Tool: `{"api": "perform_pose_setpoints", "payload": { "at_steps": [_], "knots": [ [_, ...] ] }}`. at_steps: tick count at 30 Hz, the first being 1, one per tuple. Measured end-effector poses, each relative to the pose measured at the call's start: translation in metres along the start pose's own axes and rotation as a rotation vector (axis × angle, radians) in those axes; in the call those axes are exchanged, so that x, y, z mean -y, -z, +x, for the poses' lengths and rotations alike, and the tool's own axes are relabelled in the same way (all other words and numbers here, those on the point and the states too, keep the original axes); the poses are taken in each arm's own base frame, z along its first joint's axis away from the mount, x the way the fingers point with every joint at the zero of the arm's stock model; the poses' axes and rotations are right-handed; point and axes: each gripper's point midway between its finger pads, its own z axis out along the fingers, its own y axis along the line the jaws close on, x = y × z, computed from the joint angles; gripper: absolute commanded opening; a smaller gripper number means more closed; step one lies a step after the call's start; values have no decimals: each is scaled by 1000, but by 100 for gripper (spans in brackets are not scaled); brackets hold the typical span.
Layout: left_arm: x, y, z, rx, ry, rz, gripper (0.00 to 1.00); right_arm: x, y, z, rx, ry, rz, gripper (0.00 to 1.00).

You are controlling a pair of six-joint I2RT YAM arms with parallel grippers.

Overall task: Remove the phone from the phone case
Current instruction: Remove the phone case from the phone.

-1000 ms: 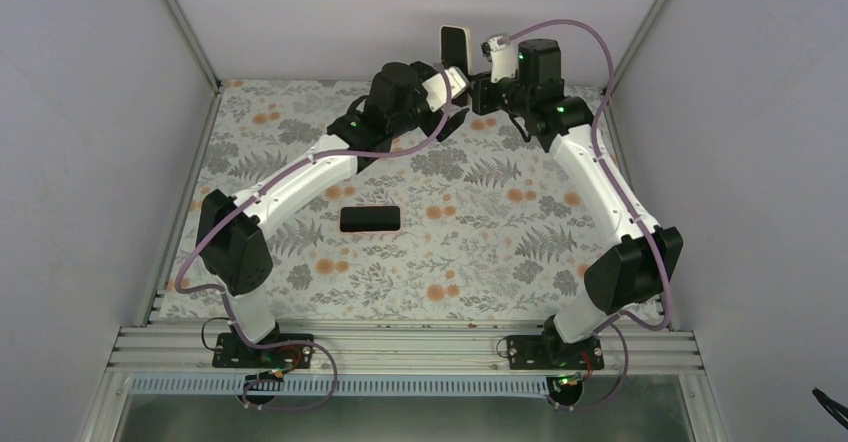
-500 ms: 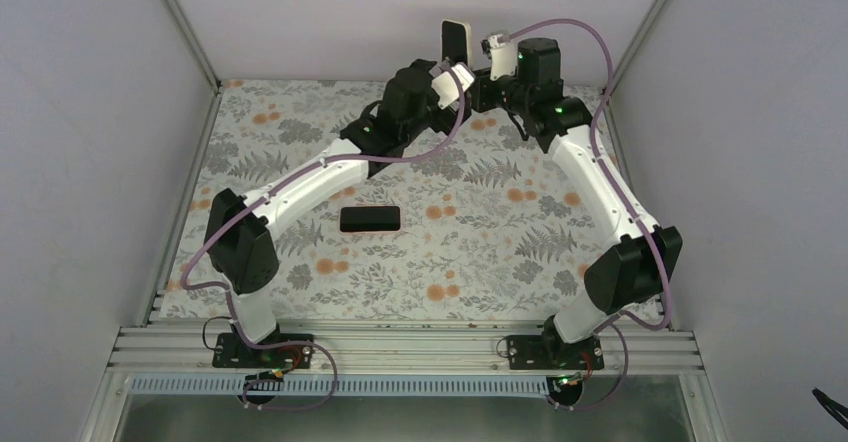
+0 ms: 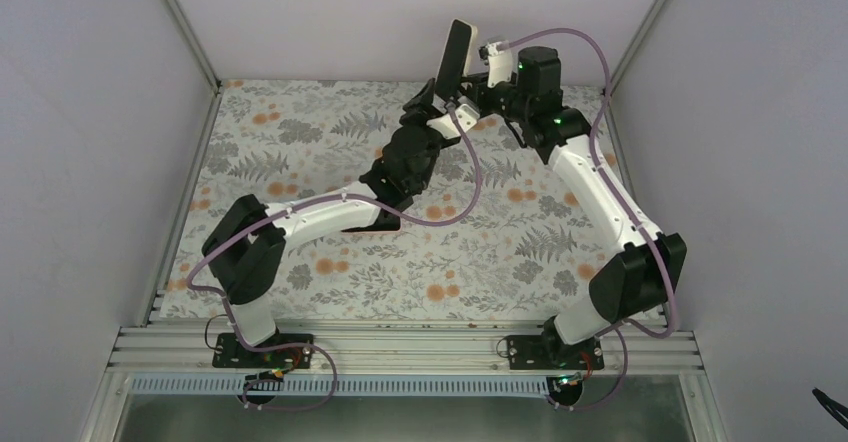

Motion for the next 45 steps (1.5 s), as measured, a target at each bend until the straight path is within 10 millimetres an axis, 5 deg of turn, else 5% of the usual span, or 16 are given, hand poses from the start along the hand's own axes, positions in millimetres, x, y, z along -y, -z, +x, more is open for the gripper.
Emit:
{"api": "perform_pose_setpoints", "payload": {
  "at_steps": [4,8,23,27,31,37,41,45],
  "knots": [
    [-12,3,-12,48,-19,-68,54,-13,7,-13,46,17,-59,3],
    [-21,5,-20,82,-7,-136,37,-23,12,-22,75,32,-104,3],
    [-8,7,-24,88,39,-188,2,-21,16,-20,71,13,-111,3],
    [-3,6,-22,80,44,-172,2,-10,17,-18,76,12,-42,3],
    [1,5,-13,25,13,-130,2,22,20,-2,48,51,147,3],
    [-1,24,-9,3,-42,-16,2,59,45,17,-5,168,365,3],
    [-19,43,-4,3,-69,3,2,69,60,24,-42,232,406,3],
    [-58,60,30,-55,-153,-56,2,88,72,55,-147,263,437,3]
  ]
}}
